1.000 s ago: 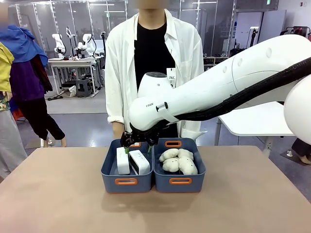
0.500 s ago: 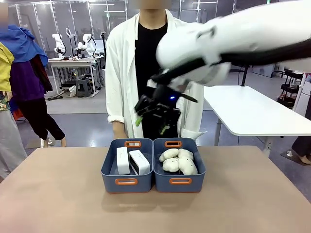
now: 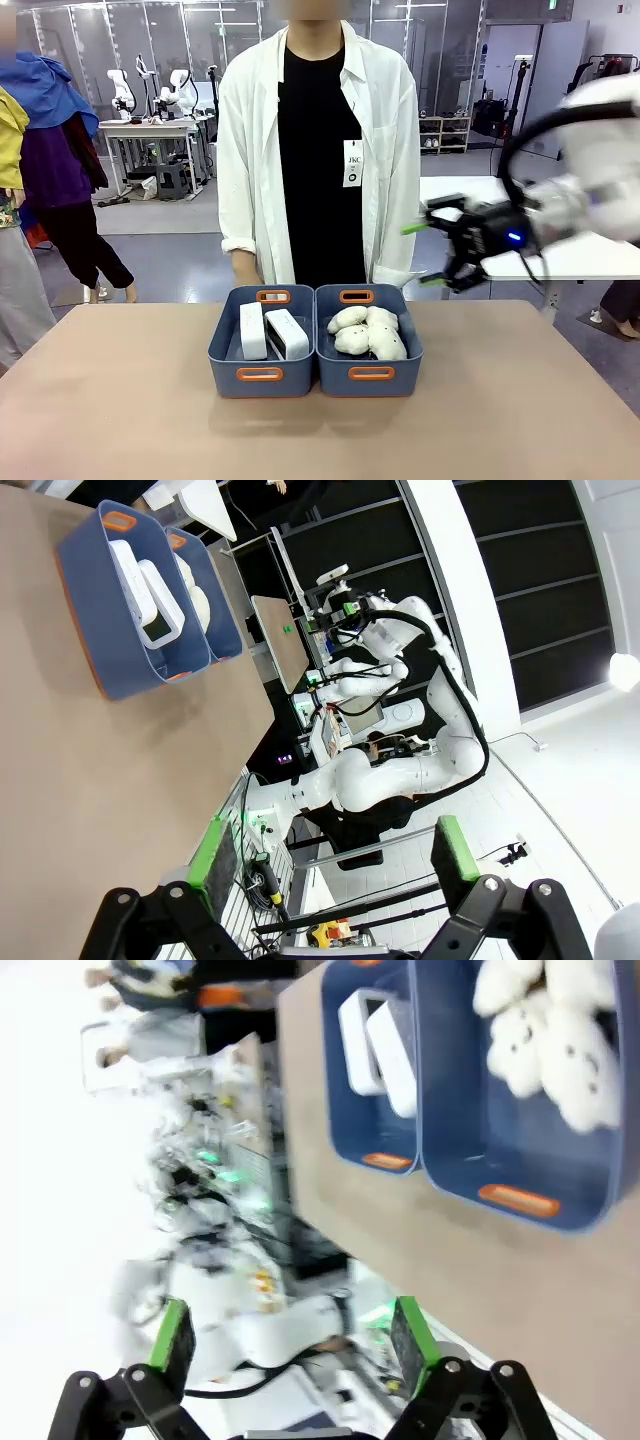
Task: Sort the digital clocks into the basket.
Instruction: Pick up the Digital clock from the table and place it into the empty Plastic storage basket.
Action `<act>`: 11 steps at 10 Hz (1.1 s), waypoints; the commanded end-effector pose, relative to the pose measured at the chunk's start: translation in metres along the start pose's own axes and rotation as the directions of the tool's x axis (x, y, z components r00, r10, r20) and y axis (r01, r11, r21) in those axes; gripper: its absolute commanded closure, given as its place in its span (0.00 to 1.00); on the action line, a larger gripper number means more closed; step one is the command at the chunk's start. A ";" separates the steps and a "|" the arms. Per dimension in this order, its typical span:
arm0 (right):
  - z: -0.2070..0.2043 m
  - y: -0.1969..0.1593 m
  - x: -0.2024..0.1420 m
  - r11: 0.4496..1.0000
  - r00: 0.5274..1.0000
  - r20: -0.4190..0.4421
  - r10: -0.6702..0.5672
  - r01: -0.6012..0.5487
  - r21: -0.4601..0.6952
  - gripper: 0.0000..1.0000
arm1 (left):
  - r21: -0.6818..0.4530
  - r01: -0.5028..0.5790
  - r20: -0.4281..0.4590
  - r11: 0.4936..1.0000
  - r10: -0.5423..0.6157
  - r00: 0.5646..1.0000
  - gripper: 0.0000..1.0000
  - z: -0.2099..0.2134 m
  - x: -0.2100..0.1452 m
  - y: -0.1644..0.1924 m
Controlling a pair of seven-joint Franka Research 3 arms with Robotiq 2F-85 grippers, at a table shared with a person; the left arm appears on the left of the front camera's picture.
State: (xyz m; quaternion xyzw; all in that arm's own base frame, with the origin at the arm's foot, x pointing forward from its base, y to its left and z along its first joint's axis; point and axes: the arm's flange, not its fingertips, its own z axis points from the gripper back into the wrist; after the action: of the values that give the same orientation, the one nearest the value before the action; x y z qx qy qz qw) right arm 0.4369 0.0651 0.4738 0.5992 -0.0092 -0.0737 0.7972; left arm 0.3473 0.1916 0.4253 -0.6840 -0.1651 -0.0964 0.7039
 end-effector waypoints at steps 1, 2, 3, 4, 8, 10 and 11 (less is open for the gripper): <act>0.065 -0.048 -0.023 0.985 0.994 0.092 -0.055 0.039 0.168 0.00 | -0.001 -0.007 -0.004 1.000 0.007 1.000 0.00 0.001 -0.003 -0.005; 0.102 -0.068 -0.038 0.986 0.989 0.138 -0.060 0.037 0.161 0.00 | -0.001 -0.007 -0.004 1.000 0.007 1.000 0.00 0.001 -0.003 -0.005; 0.135 -0.076 -0.052 0.985 0.977 0.205 -0.062 0.026 0.173 0.00 | -0.001 -0.007 -0.004 1.000 0.007 1.000 0.00 0.001 -0.003 -0.005; 0.164 -0.075 -0.066 0.986 0.962 0.267 -0.055 0.010 0.169 0.00 | -0.001 -0.007 -0.004 1.000 0.007 1.000 0.00 0.001 -0.003 -0.005; 0.187 -0.066 -0.057 0.995 0.948 0.309 -0.074 0.048 0.090 0.00 | -0.001 -0.007 -0.004 1.000 0.007 1.000 0.00 0.001 -0.003 -0.005; 0.200 -0.076 -0.074 0.991 0.948 0.315 -0.052 0.009 0.136 0.00 | -0.001 -0.007 -0.004 1.000 0.007 1.000 0.00 0.001 -0.003 -0.005; 0.200 -0.076 -0.074 0.991 0.948 0.315 -0.052 0.009 0.136 0.00 | -0.001 -0.007 -0.004 1.000 0.007 1.000 0.00 0.001 -0.003 -0.005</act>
State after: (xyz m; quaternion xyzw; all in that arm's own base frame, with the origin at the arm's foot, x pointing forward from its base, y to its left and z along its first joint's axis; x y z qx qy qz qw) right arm 0.3390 -0.1347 0.4641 0.6263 -0.1317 -0.1810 0.7467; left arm 0.3472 0.1916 0.4253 -0.6841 -0.1653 -0.0962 0.7039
